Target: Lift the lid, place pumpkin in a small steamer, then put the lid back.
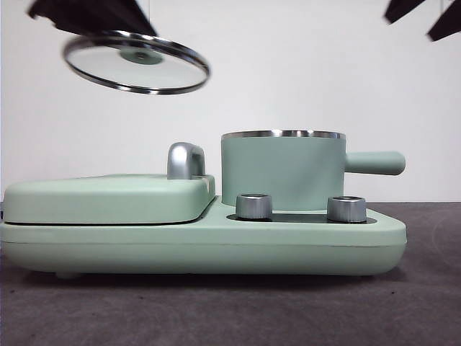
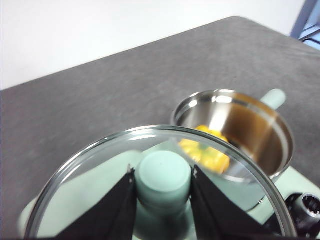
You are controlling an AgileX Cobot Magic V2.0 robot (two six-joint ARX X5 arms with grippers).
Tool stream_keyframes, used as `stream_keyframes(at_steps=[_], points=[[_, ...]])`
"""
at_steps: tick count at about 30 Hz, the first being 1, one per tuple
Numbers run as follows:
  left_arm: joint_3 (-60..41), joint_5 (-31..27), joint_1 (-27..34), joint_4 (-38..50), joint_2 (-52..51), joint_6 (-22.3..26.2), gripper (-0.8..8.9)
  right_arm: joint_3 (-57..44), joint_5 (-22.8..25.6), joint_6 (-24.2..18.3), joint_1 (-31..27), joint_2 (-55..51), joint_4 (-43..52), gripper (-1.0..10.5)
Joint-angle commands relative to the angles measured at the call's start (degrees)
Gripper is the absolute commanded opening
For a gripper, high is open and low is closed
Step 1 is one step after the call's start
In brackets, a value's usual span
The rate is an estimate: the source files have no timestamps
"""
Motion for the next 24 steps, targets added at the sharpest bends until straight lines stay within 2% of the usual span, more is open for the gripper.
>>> stream_keyframes(at_steps=[1,11,24], points=[[0.9,0.33,-2.16,6.54,2.47,-0.17,0.1,0.26,0.66,0.94,0.37,-1.77,-1.99,3.6],[2.19,0.26,-8.41,25.38,14.21,-0.17,0.09,0.26,1.79,0.76,0.37,-5.03,-10.08,3.6],[12.92,0.26,-12.28,27.3,28.2,0.28,0.09,0.26,1.79,0.68,0.37,-4.96,-11.3,3.6]])
